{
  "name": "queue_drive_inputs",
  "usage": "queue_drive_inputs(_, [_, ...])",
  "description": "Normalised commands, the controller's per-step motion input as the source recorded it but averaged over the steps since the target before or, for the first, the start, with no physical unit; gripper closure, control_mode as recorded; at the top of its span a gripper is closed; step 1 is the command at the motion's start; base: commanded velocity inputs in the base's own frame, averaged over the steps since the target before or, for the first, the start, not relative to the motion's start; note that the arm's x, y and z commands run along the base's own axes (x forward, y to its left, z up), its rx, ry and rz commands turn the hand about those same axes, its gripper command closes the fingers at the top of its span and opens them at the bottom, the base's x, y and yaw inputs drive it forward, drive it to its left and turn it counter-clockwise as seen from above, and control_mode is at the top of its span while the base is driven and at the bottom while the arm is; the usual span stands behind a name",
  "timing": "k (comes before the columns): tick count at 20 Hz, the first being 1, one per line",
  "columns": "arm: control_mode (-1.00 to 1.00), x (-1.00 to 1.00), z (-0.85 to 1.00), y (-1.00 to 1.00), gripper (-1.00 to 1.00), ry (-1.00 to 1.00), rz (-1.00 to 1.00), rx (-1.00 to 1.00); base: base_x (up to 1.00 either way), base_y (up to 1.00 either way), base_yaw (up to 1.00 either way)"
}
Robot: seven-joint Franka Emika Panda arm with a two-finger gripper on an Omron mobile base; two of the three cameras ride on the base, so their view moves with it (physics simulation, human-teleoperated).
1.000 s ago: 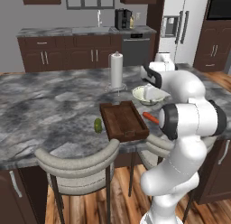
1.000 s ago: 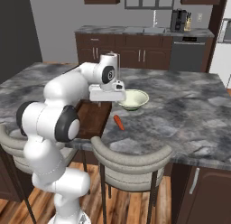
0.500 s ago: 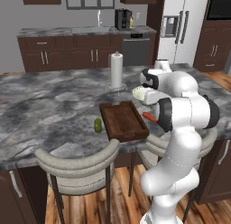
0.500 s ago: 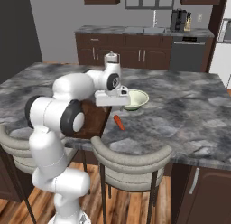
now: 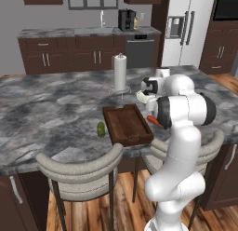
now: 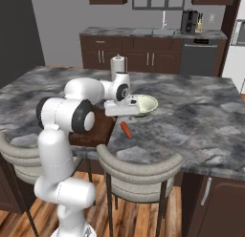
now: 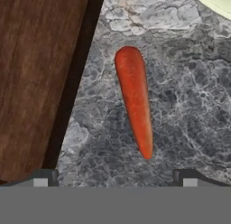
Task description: Place the two vegetables and bowl onto the tray for setting up a vegetable dip station.
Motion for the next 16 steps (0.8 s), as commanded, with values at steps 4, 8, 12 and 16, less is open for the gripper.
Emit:
queue_drive_inputs(4, [-1.0,0.39,-0.33,-0.07,-1.0,0.0,0.03,0.0,0.0,0.0,0.0])
queue_drive_inputs(8, [-1.0,0.29,-0.27,-0.15,-1.0,0.0,0.04,0.0,0.0,0.0,0.0])
queue_drive_inputs(12, [-1.0,0.24,-0.29,-0.11,-1.0,0.0,0.04,0.0,0.0,0.0,0.0])
queue_drive_inputs(16, [-1.0,0.18,-0.27,0.0,-1.0,0.0,0.01,0.0,0.0,0.0,0.0])
